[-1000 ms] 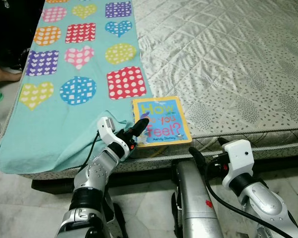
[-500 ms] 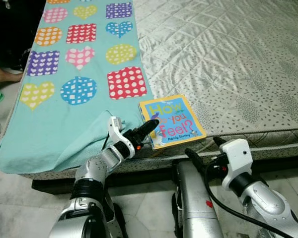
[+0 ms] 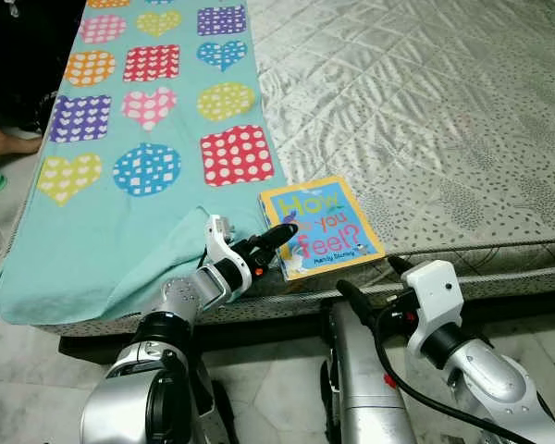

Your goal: Clean up the room

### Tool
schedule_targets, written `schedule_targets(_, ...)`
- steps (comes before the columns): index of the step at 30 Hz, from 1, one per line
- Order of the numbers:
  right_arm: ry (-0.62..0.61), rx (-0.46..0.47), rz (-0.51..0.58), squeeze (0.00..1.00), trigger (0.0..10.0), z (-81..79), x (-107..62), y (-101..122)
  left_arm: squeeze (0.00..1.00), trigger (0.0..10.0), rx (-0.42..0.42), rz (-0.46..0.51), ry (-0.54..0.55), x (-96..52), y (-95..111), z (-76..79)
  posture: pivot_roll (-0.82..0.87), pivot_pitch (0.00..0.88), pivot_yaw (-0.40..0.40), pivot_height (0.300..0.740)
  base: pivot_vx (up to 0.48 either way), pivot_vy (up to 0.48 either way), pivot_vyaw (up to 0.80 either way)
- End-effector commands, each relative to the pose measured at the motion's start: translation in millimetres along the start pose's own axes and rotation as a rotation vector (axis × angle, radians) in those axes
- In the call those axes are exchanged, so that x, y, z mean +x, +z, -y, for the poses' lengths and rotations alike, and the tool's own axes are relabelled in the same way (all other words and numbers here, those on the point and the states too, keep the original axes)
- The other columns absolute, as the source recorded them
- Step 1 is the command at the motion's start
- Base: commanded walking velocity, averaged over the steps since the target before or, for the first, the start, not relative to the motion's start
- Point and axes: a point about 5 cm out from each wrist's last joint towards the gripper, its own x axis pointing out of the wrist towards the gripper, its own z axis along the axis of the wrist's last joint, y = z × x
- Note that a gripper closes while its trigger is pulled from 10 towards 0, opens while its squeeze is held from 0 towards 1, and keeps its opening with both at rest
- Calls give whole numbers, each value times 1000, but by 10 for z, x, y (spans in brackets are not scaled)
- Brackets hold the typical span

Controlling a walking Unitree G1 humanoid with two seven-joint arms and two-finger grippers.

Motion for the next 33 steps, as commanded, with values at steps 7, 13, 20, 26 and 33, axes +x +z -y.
schedule_targets(7, 10, 13, 9, 0, 10000, -58, -6, 25, 0, 0, 42, -133, 13, 69, -229, -39, -320, 224, 59, 500, 0, 0, 0)
schedule_targets(13, 0, 22, 24, 0, 10000, -55, 10, 54, 0, 0, 71, -128, -35, 150, -223, 65, -323, 220, 63, 500, 0, 0, 0)
schedule_targets(20, 125, 89, 16, 0, 10000, -142, -40, 80, 0, 0, 84, -120, -41, 155, -228, 59, -332, 217, 67, 500, 0, 0, 0)
schedule_targets(26, 96, 76, 3, 0, 10000, -131, -43, 28, 0, 0, 100, -76, -43, 152, -199, 41, -330, 217, 67, 500, 0, 0, 0)
schedule_targets(33, 83, 62, 2, 0, 10000, -115, -34, 29, 0, 0, 88, -6, -35, 127, -131, 10, -324, 210, 66, 500, 0, 0, 0)
